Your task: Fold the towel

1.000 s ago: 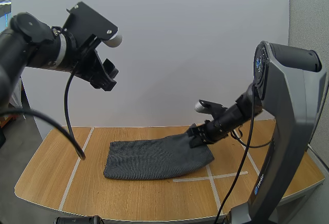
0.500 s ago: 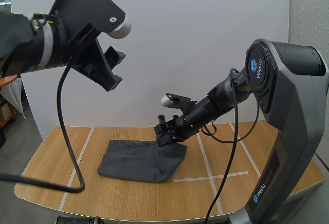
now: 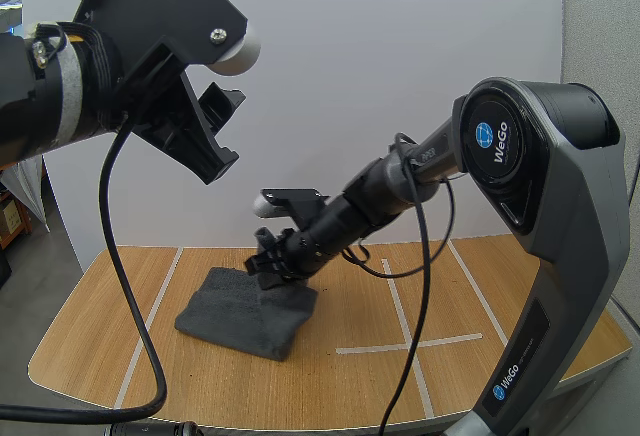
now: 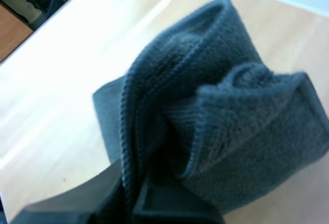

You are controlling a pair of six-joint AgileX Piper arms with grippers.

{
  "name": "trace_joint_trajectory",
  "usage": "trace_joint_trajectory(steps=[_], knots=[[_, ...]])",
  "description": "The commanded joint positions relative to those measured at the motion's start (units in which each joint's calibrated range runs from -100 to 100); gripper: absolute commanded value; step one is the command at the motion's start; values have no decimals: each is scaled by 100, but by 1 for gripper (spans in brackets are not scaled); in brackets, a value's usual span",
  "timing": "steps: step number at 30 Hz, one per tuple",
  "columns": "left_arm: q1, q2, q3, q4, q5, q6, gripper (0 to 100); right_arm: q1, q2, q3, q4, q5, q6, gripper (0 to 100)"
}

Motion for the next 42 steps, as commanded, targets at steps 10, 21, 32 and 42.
trace_joint_trajectory(steps=[10, 21, 32, 42], knots=[[-26, -33, -42, -91, -20, -78, 100, 495, 584, -1239, 70, -308, 576, 0], [-26, -33, -42, -91, -20, -78, 100, 742, 1713, -2001, 70, -690, 683, 0], [-26, -33, -42, -91, -20, -78, 100, 846, 2095, -2527, 70, -636, 776, 51], [-26, -86, -42, 441, 17, -78, 100, 706, 1608, -2527, -336, 549, 788, 100]])
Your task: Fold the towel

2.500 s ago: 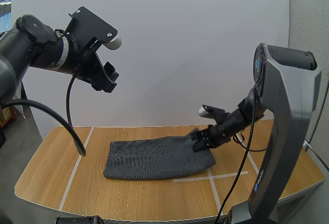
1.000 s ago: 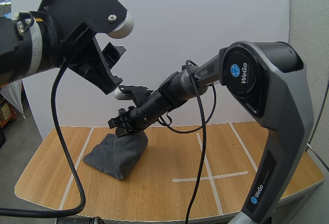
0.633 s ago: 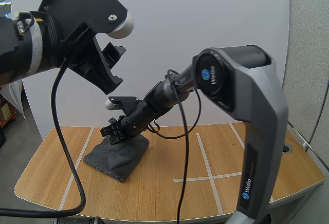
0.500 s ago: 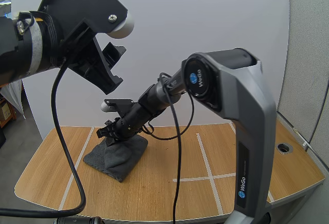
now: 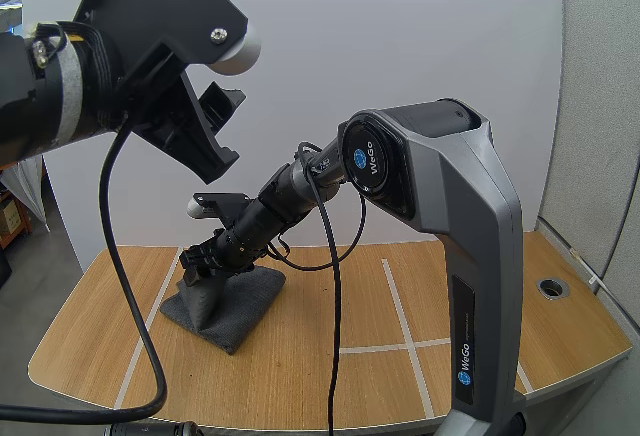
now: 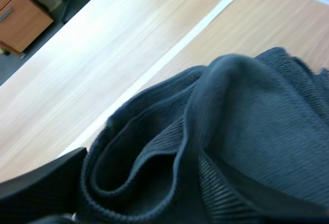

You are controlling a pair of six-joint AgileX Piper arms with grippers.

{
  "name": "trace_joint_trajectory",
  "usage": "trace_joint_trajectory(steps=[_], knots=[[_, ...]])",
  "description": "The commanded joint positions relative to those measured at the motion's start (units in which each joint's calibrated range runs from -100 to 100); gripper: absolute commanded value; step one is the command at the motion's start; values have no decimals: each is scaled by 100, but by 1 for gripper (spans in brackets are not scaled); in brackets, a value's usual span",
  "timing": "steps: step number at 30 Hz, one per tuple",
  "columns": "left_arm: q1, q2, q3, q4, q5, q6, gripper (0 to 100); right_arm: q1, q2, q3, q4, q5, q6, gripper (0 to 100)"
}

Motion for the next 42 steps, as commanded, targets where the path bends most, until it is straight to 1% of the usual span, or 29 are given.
trace_joint_trajectory(steps=[1, 3, 5, 9, 12, 13, 14, 15, 16, 17, 18, 20, 22, 23, 25, 29, 32, 36, 39, 42], knots=[[-26, -85, -42, 627, 17, -78, 100, -163, -608, -30, -353, 1168, 9, 100], [-26, -85, -42, 1021, 17, -90, 100, -289, -791, 81, -423, 1429, 17, 100], [-26, -85, -42, 1211, 17, -145, 100, -376, -916, 221, -489, 1451, 17, 100], [-26, -85, -42, 1198, -3, -473, 100, -587, -1250, 702, -606, 1546, -59, 100], [-26, -73, -25, 1234, -20, -521, 100, -630, -1411, 1177, -606, 1545, -293, 100], [-26, -73, 36, 1285, -20, -529, 100, -630, -1423, 1316, -606, 1545, -318, 93], [-26, -73, 84, 1297, -20, -529, 100, -630, -1426, 1417, -565, 1545, -318, 75], [-26, -73, 162, 1337, -20, -529, 100, -630, -1426, 1526, -495, 1545, -355, 55], [-26, -73, 279, 1387, -121, -529, 100, -630, -1426, 1621, -382, 1525, -495, 27], [-26, -73, 350, 1416, -234, -529, 100, -630, -1426, 1661, -304, 1525, -576, 12], [-17, -73, 478, 1443, -540, -572, 100, -630, -1426, 1664, -254, 1525, -612, 0], [56, -30, 696, 1569, -1311, -988, 100, -630, -1426, 1664, -133, 1507, -612, 0], [147, 98, 763, 1716, -1749, -1672, 100, -630, -1426, 1664, 7, 1416, -612, 0], [200, 203, 763, 1774, -1802, -1981, 100, -630, -1426, 1664, 58, 1398, -612, 0], [313, 397, 763, 1817, -1848, -2355, 100, -630, -1426, 1664, 229, 1381, -706, 0], [554, 797, 763, 1805, -1811, -2753, 100, -574, -1395, 1664, 307, 976, -781, 0], [621, 963, 763, 1749, -1643, -2819, 100, -487, -1243, 1664, 307, 730, -838, 0], [621, 1084, 763, 1631, -1397, -2819, 100, -302, -913, 1533, 296, 252, -838, 0], [621, 1084, 763, 1631, -1325, -2819, 100, -185, -596, 1346, 296, 219, -838, 0], [621, 1072, 763, 1711, -1320, -2819, 100, -166, -278, 1281, 278, 219, -838, 0]])
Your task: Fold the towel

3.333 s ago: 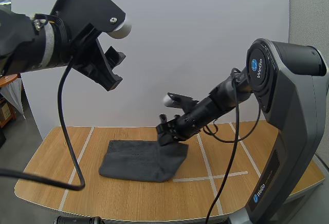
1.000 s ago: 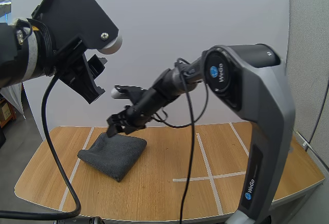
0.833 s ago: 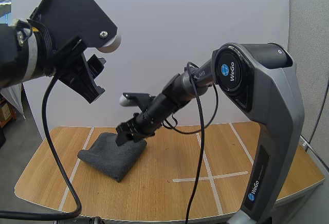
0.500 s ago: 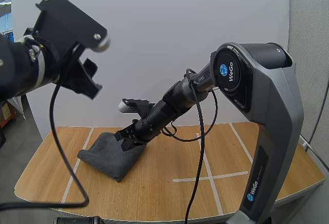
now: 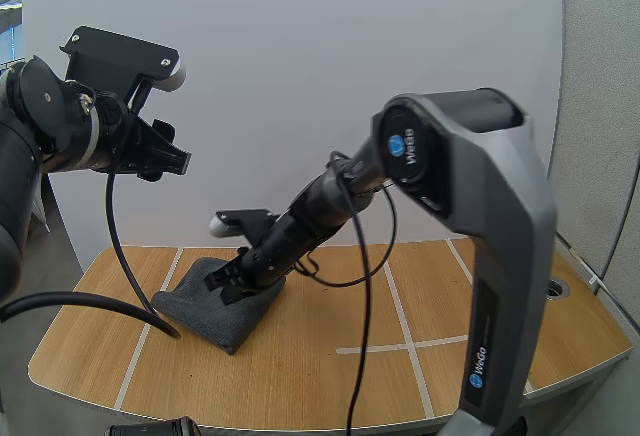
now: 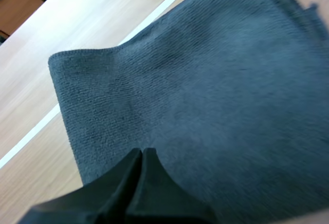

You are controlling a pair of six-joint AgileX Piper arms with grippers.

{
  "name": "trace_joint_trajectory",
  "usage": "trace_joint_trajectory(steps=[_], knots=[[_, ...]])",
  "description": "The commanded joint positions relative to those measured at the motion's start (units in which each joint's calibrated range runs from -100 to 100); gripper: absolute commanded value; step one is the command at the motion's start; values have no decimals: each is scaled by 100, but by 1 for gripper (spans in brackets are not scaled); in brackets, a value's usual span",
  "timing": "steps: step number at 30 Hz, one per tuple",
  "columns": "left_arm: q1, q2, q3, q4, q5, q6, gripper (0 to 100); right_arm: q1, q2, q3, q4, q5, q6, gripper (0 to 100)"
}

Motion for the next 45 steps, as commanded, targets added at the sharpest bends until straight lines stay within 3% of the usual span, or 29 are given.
trace_joint_trajectory(steps=[1, 5, 10, 20, 27, 32, 42, 45], knots=[[17, 5, 17, -41, 49, -82, 100, 105, 600, -232, -115, -92, -63, 0], [17, 5, 17, -5, 49, 50, 100, -36, 881, -194, -821, -98, 45, 0], [17, 18, 17, -5, -122, 225, 100, -484, 929, -48, -1292, 33, 56, 0], [17, 474, 17, -68, -247, 339, 100, -1454, 929, -48, -1478, 1473, -183, 0], [17, 1352, 28, -1259, 38, 1400, 100, -1485, 755, -37, -1450, 1917, -262, 0], [17, 1892, 28, -2048, 985, 2102, 100, -1485, 542, -33, -1491, 1954, -262, 0], [17, 1960, 28, -2137, 969, 2305, 100, -1485, 487, -15, -1491, 1966, -152, 0], [17, 1960, 28, -2166, 1145, 2002, 100, -1485, 487, -15, -1491, 1966, -139, 0]])
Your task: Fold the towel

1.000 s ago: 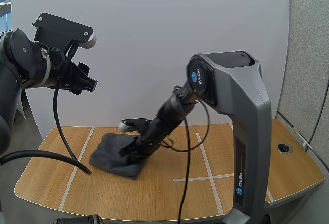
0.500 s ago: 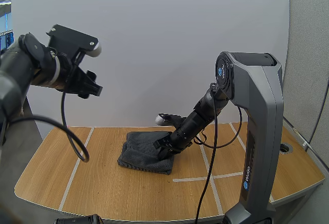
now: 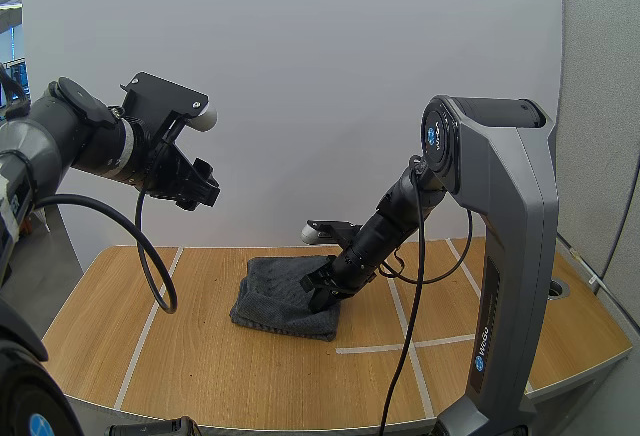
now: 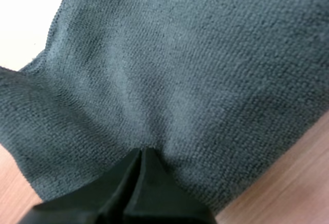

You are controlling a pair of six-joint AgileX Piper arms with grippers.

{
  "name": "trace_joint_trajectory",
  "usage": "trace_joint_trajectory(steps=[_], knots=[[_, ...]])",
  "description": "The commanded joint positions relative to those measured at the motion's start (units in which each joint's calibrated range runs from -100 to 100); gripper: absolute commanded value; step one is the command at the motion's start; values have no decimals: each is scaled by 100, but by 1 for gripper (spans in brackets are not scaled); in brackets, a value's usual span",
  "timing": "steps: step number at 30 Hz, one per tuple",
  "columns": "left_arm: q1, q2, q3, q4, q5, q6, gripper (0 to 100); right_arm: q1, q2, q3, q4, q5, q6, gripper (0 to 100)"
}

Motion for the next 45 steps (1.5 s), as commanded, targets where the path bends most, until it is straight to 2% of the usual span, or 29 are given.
trace_joint_trajectory(steps=[1, 6, 9, 10, 13, 17, 21, 26, 31, 33, 37, 44, 45], knots=[[17, 11, 18, -184, 152, -284, 100, -22, -90, 34, -108, 99, 37, 0], [17, 23, 18, -119, 467, -312, 100, -22, -90, 34, -108, 126, 81, 0], [17, 23, 18, -79, 427, -312, 19, -22, -90, 34, -108, 161, 81, 0], [17, 23, 18, -63, 372, -312, 0, -22, -90, 34, -108, 174, 81, 0], [17, 23, 18, -56, 294, -234, 1, -22, -90, 34, -108, 186, 81, 0], [10, 138, 94, -191, 448, 862, 0, -22, -90, 34, -108, 192, 119, 0], [10, 789, 94, -178, 1272, 1889, 0, -22, -90, 34, -108, 192, 119, 0], [10, 1955, -164, -167, 2430, 2302, 0, -22, -90, 34, -108, 192, 150, 0], [3, 3164, -851, -102, 2430, 2448, 0, -22, -90, 34, -108, 192, 150, 0], [-33, 3476, -958, 158, 2430, 2526, 0, -22, -90, 34, -108, 201, 169, 0], [-204, 3860, -961, 582, 2430, 2684, 0, -22, -90, 34, -108, 201, 188, 0], [-665, 4013, -787, 611, 2430, 2734, 0, -22, -90, 44, -162, 201, 295, 0], [-687, 4013, -760, 626, 2430, 2734, 0, -22, -90, 44, -162, 201, 295, 0]])
